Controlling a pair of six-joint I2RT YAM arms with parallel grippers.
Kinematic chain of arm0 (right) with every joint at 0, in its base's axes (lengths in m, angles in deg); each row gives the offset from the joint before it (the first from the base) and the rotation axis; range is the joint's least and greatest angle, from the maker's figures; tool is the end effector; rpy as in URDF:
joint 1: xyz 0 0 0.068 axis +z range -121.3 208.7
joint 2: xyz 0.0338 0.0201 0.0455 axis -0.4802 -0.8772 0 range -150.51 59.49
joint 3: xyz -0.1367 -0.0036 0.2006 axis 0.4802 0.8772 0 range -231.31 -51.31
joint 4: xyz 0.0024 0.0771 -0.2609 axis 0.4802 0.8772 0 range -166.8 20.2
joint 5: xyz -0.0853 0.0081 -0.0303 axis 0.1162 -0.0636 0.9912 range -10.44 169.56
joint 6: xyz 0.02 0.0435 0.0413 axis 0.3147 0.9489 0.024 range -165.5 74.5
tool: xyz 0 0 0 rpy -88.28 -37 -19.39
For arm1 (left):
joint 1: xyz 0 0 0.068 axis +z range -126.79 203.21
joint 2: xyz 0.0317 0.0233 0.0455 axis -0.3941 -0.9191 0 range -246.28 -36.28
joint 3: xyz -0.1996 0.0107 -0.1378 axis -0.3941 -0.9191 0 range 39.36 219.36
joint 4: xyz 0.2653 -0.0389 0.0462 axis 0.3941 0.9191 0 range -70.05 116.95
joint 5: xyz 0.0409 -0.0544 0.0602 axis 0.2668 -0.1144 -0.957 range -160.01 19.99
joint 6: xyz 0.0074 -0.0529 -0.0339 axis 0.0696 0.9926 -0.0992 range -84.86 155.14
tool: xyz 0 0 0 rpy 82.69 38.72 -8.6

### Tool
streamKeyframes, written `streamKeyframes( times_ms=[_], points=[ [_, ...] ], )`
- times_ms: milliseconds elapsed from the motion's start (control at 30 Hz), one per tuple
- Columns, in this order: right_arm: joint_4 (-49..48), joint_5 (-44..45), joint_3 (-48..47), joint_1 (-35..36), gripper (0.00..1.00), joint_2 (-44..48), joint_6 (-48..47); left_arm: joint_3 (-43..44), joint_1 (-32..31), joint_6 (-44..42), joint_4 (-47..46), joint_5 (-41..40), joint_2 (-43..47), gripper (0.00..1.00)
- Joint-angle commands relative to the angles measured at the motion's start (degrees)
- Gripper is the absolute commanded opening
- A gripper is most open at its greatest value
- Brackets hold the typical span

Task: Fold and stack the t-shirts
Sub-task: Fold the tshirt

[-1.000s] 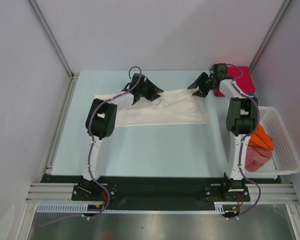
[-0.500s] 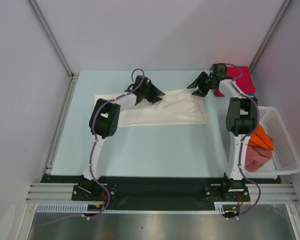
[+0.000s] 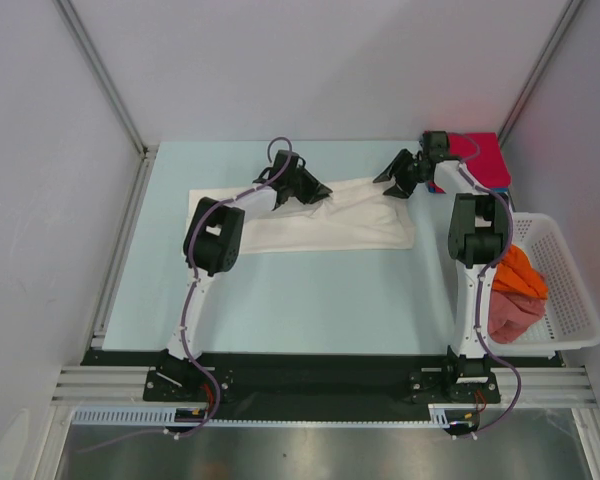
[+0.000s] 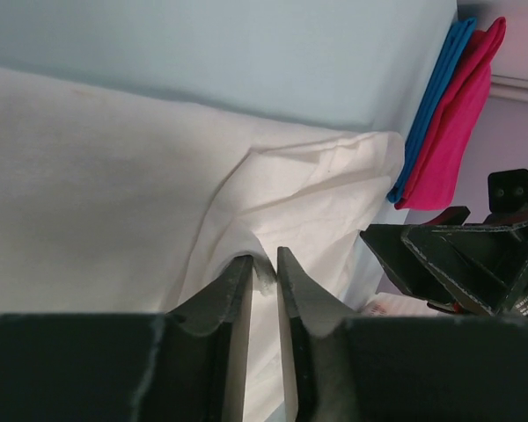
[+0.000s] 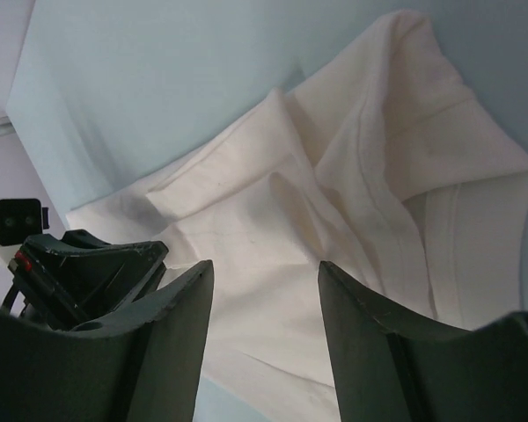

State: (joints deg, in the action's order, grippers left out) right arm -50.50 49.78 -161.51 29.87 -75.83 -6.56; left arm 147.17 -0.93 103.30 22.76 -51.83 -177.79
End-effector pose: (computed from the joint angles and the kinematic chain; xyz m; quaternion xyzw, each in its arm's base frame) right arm 0.5149 0.0347 0.1319 0.2149 0.8906 0.3373 0.2166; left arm 0.4914 -0.2369 0.0947 -0.2646 0.8442 -0.4182 0.2062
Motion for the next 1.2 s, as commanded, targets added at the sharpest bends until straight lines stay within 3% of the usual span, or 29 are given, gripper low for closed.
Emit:
streamKeyframes(
  times_ms=[0, 533, 1167],
  points=[
    [1.38, 1.04, -3.62, 0.06, 0.57, -0.55, -2.02, 2.76, -0.64, 0.48, -0.43, 1.34, -0.17, 0.2],
    [4.01, 1.39, -10.13, 0.15, 0.53, -4.85, -5.1, 3.11, -0.56, 0.74, -0.26, 2.3, 0.1, 0.01],
    [6.92, 0.87, -16.37, 0.68, 0.51, -9.16, -7.91, 3.28, -0.2, 0.74, -0.08, 3.01, -0.34, 0.0]
  ],
)
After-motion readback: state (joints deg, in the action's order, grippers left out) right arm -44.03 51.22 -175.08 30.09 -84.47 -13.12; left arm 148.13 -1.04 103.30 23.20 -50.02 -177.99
